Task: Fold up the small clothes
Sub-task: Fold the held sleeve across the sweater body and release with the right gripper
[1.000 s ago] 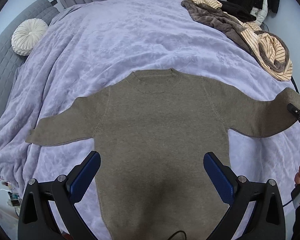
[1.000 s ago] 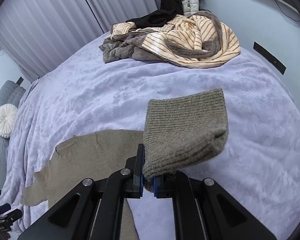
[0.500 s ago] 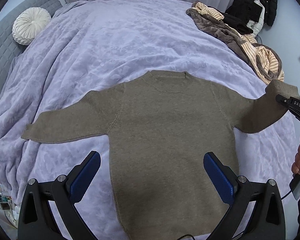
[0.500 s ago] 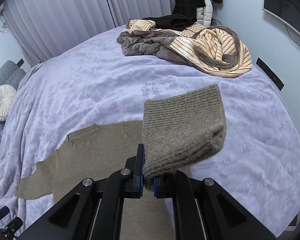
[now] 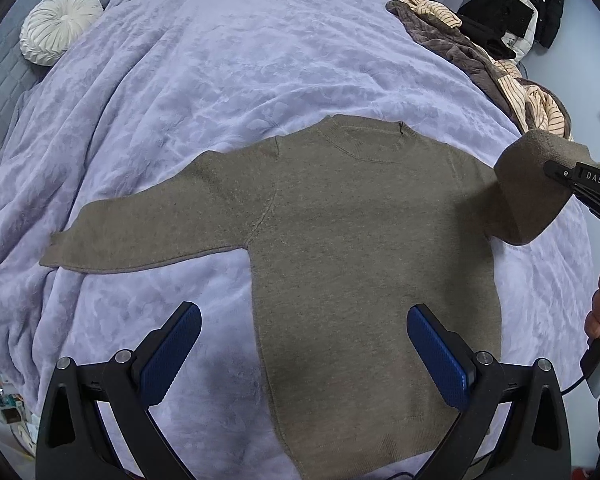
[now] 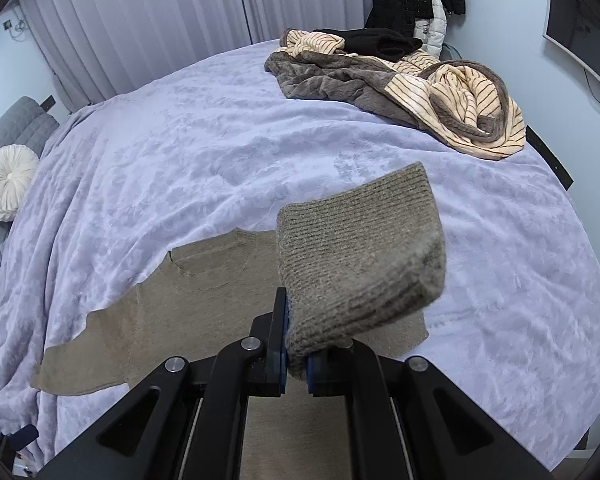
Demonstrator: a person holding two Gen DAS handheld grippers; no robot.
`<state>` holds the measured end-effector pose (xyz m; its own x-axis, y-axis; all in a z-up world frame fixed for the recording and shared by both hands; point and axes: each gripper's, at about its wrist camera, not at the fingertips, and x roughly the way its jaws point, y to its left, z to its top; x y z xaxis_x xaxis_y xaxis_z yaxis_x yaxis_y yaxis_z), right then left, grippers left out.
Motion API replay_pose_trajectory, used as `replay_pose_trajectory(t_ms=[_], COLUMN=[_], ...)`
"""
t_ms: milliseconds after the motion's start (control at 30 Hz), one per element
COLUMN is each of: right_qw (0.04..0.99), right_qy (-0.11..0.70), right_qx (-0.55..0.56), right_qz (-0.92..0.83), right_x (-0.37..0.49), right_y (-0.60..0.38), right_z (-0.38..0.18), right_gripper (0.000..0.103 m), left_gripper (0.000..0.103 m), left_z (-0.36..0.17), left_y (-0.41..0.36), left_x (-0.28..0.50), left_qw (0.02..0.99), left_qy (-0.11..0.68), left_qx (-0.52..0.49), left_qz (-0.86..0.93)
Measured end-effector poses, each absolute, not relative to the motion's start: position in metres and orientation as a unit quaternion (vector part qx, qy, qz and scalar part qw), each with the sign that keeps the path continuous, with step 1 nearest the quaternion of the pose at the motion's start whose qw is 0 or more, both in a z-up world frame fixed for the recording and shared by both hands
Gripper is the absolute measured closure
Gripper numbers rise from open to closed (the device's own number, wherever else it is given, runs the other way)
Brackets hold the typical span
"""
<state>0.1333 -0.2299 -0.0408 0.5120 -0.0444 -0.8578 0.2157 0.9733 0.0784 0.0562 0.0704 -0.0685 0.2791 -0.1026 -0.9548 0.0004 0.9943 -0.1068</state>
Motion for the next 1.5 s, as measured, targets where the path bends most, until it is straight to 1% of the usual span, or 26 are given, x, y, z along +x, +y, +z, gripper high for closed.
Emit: replay_pose_trajectory(t_ms=[433,600,967,1000,1033,1100,1133,1233,1267,1300,1333,1400,1500], right_qw=[0.846,0.836,0.809,0.802,0.792,0.775,0.769,0.765,0.767,0.772,0.781,0.795,0.795], right_qy=[0.531,0.548,0.587,0.596,0.609,0.628,0.632,0.629,0.625,0.62,0.61,0.598,0.605], right_qx=[0.036,-0.007,-0.026,-0.021,-0.017,-0.018,-0.017,-0.005,0.001,0.003,0.004,0.008,-0.02], right_qz=[-0.023,-0.007,0.022,0.032,0.044,0.073,0.094,0.138,0.145,0.143,0.133,0.104,0.035], right_x=[0.157,0.165,0.18,0.182,0.184,0.185,0.184,0.18,0.179,0.179,0.18,0.184,0.195], right_y=[-0.122,-0.079,-0.026,-0.022,-0.017,-0.006,0.0,0.008,0.006,0.001,-0.009,-0.041,-0.098], right_z=[-0.09,-0.118,-0.186,-0.192,-0.2,-0.211,-0.213,-0.209,-0.204,-0.199,-0.191,-0.183,-0.193], right_gripper=[0.096,0.096,0.096,0.092,0.091,0.082,0.082,0.069,0.057,0.048,0.046,0.039,0.037], left_gripper=[0.0,0.0,0.0,0.0,0.0,0.0,0.0,0.0,0.0,0.0,0.0,0.0,0.0], left_z=[-0.089,-0.101,-0.129,-0.131,-0.134,-0.138,-0.14,-0.143,-0.144,-0.145,-0.145,-0.149,-0.158], left_y=[0.103,0.117,0.15,0.152,0.154,0.157,0.157,0.156,0.155,0.153,0.15,0.143,0.133], left_x=[0.064,0.066,0.059,0.058,0.057,0.056,0.057,0.06,0.062,0.063,0.065,0.069,0.073], left_qw=[0.784,0.774,0.754,0.753,0.751,0.746,0.744,0.742,0.742,0.741,0.741,0.739,0.732], left_qy=[0.618,0.631,0.65,0.652,0.653,0.657,0.659,0.661,0.661,0.662,0.662,0.665,0.673], left_qx=[-0.055,-0.06,-0.09,-0.093,-0.097,-0.103,-0.105,-0.108,-0.108,-0.107,-0.106,-0.104,-0.108], left_qz=[-0.025,-0.015,0.018,0.02,0.023,0.026,0.028,0.03,0.029,0.027,0.025,0.02,0.011])
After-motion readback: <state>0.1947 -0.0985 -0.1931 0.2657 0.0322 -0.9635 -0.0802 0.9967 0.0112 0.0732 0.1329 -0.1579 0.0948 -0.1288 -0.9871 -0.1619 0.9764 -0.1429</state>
